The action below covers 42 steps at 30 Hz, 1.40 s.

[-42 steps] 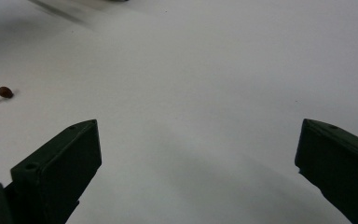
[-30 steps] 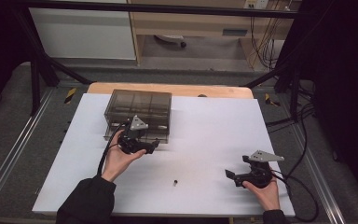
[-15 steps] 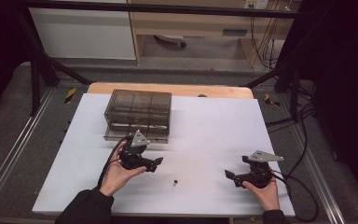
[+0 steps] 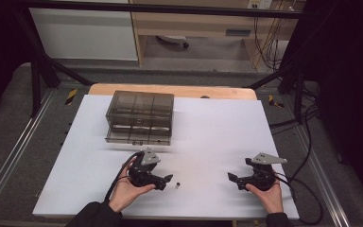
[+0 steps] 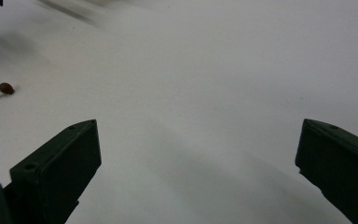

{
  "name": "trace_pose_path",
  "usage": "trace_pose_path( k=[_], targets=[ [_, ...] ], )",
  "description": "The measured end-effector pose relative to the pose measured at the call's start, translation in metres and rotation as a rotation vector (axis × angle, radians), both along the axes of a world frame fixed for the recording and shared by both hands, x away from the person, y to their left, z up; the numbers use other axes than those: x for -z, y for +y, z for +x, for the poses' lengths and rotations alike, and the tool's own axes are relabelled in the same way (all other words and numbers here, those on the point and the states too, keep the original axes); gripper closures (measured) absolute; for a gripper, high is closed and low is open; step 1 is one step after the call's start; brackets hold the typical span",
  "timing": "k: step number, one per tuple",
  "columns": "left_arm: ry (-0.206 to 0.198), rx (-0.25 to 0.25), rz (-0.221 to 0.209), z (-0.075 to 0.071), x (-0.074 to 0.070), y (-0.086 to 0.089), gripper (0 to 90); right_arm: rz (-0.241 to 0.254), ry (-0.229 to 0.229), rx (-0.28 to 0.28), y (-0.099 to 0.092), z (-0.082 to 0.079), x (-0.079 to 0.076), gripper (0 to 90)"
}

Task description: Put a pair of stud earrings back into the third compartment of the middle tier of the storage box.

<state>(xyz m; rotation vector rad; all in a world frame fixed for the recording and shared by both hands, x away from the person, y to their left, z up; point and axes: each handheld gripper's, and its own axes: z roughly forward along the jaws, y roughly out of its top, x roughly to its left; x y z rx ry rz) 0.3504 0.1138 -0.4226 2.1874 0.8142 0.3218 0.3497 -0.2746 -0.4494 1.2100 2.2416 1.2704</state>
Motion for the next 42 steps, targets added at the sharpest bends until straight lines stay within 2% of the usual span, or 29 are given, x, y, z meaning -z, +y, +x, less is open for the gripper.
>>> trace_pose_path(
  k=[3,7,12,17,22,27,31,42],
  targets=[
    [0.009,0.014,-0.003,-0.005,0.004,-0.005,12.8,0.001,-0.001,-0.002,0.000,0.000,0.000,0.7],
    [0.014,0.030,0.018,-0.009,0.008,-0.011,13.4,-0.002,0.000,-0.004,0.000,0.000,0.000,0.7],
    [0.043,0.042,0.007,-0.015,0.012,-0.017,16.8,-0.001,-0.002,-0.004,0.000,0.000,0.000,0.7],
    [0.061,0.063,0.004,-0.019,0.014,-0.024,23.9,-0.001,-0.001,-0.003,0.000,0.000,0.000,0.7],
    [0.074,0.051,0.017,-0.021,0.018,-0.029,32.2,-0.001,0.001,-0.003,0.000,0.000,0.000,0.7],
    [0.096,0.043,-0.002,-0.022,0.020,-0.032,44.4,-0.001,0.001,-0.003,0.000,0.000,0.000,0.7],
    [0.098,0.043,0.001,-0.023,0.021,-0.033,53.3,-0.004,0.001,-0.003,0.000,0.000,0.000,0.7],
    [0.094,0.034,0.007,-0.024,0.025,-0.037,67.9,-0.002,0.000,-0.003,0.000,0.000,0.000,0.7]
  ],
)
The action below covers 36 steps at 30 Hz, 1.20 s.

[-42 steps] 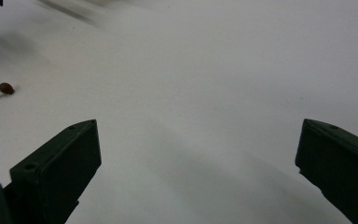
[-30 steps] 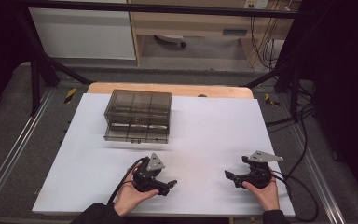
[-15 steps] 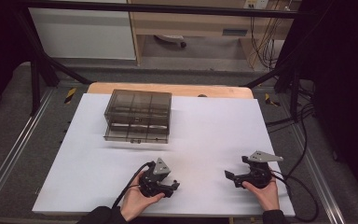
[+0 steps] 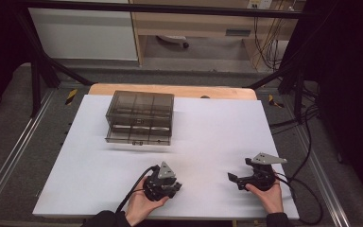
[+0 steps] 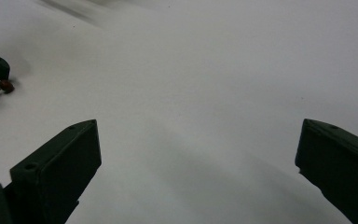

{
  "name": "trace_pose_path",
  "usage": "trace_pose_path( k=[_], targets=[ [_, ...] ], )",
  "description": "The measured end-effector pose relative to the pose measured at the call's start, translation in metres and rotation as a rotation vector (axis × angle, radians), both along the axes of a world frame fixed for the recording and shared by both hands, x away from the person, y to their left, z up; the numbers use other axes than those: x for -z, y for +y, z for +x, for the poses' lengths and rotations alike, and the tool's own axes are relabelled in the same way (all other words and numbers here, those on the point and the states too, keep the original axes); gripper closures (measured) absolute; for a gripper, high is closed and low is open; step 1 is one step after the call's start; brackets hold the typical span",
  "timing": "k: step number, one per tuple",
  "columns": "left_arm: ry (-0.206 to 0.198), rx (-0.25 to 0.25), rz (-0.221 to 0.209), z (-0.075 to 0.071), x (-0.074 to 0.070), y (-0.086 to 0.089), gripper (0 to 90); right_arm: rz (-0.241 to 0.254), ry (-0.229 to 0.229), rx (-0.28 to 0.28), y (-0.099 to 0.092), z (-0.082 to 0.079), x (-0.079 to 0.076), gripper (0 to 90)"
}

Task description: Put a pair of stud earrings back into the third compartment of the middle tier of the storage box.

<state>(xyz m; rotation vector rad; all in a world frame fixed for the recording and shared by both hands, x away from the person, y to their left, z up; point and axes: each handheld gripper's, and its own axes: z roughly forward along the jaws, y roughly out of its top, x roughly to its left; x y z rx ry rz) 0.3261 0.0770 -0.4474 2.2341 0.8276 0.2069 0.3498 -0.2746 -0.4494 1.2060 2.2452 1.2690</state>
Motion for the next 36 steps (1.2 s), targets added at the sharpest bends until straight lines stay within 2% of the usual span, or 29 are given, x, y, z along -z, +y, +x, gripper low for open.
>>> trace_pose_path(
  k=[11,24,31,36],
  targets=[
    [0.008,-0.019,-0.009,0.002,0.002,0.002,80.5,0.000,0.000,-0.001,0.000,0.000,0.000,0.7],
    [0.015,0.005,-0.018,0.003,0.001,0.004,81.8,-0.001,0.001,-0.002,0.000,0.000,0.000,0.8],
    [0.000,0.010,-0.033,0.003,-0.007,0.008,82.0,0.000,0.003,-0.003,0.000,0.000,0.000,0.7],
    [-0.006,0.021,-0.027,0.003,-0.010,0.012,82.0,-0.002,0.002,-0.004,0.000,0.000,0.000,0.8]
  ],
)
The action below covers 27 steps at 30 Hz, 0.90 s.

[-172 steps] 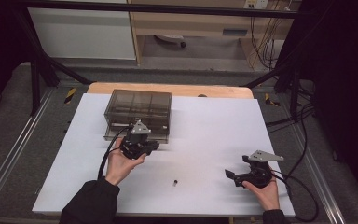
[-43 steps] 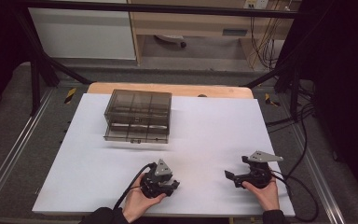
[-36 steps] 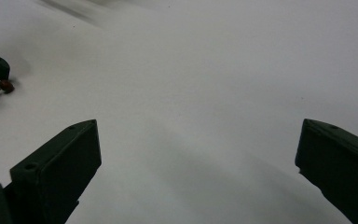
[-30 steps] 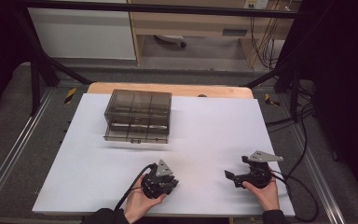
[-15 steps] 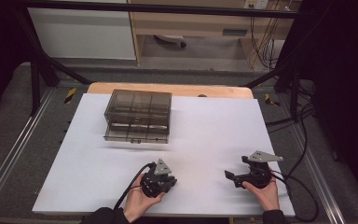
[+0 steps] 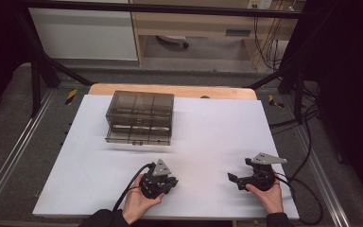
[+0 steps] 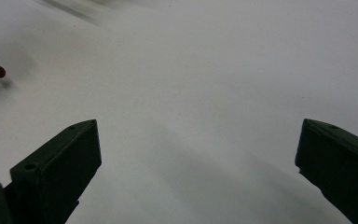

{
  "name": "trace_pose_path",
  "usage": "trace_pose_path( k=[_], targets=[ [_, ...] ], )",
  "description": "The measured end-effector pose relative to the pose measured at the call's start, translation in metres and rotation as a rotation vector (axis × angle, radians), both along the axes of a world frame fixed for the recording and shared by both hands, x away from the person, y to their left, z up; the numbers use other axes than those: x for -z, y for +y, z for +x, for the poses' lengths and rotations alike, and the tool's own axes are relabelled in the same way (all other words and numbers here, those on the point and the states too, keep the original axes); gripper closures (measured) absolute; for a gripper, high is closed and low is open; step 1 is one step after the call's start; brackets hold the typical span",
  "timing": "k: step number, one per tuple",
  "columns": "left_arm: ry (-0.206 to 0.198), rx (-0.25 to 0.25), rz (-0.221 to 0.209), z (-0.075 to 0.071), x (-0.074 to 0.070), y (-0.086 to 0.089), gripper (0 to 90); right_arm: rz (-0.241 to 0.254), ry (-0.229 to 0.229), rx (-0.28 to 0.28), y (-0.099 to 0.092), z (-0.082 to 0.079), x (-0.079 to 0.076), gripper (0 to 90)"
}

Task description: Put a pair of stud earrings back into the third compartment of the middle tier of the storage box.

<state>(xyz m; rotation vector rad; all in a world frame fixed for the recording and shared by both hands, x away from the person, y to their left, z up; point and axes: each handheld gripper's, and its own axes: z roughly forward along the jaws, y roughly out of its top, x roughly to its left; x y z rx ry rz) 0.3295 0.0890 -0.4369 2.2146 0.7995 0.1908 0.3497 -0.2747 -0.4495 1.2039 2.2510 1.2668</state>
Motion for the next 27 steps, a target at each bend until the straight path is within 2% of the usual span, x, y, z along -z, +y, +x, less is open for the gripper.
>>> trace_pose_path(
  k=[18,27],
  targets=[
    [0.008,-0.015,-0.013,0.009,-0.013,0.020,82.1,0.001,0.001,0.001,0.000,0.000,0.000,0.7],
    [0.010,-0.040,-0.027,0.017,-0.018,0.032,82.2,0.002,0.002,0.000,0.000,0.000,0.000,0.7]
  ],
)
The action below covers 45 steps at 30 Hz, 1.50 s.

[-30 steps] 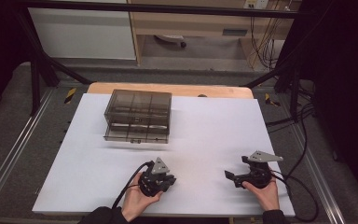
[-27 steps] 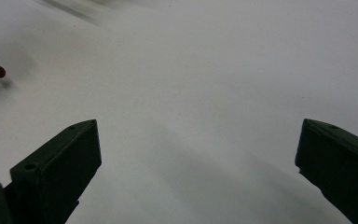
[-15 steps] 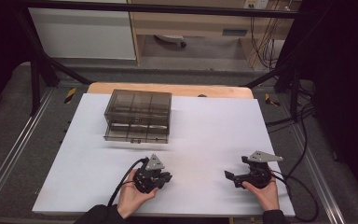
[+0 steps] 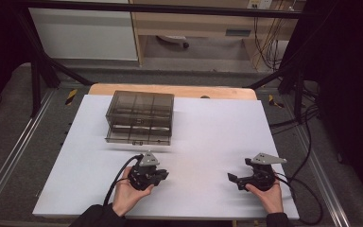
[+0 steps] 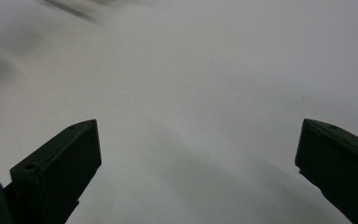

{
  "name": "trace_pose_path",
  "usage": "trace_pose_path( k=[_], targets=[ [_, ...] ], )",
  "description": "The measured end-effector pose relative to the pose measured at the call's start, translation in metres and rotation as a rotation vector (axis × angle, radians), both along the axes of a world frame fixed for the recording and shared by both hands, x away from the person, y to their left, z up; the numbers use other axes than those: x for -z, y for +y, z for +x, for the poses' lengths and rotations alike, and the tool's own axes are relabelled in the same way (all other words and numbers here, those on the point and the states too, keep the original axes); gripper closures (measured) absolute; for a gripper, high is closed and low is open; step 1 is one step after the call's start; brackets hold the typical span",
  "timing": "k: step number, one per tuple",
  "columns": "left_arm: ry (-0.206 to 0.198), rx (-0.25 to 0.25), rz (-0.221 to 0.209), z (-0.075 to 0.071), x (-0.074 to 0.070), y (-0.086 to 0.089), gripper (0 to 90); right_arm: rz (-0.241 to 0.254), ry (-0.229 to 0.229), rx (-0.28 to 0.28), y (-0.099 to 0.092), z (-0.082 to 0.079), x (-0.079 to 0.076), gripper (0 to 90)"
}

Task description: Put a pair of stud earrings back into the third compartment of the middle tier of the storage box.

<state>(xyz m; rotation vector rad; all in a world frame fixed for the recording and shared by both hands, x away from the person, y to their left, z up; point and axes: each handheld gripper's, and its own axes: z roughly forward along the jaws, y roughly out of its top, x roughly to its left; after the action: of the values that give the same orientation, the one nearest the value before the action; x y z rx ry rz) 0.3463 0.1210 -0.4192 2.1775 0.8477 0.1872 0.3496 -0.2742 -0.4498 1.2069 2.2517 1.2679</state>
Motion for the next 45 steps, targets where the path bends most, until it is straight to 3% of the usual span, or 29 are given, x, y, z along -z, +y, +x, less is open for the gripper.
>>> trace_pose_path(
  k=[21,32,45],
  targets=[
    [0.002,-0.068,-0.013,0.019,-0.013,0.024,82.4,-0.001,-0.001,-0.001,0.000,0.000,0.000,0.9],
    [-0.016,-0.079,-0.027,0.028,-0.033,0.033,82.5,-0.001,0.000,-0.001,0.000,0.000,0.000,0.9],
    [-0.048,-0.097,0.006,0.049,-0.053,0.031,82.8,0.000,-0.002,-0.003,0.000,0.000,0.000,0.9]
  ],
)
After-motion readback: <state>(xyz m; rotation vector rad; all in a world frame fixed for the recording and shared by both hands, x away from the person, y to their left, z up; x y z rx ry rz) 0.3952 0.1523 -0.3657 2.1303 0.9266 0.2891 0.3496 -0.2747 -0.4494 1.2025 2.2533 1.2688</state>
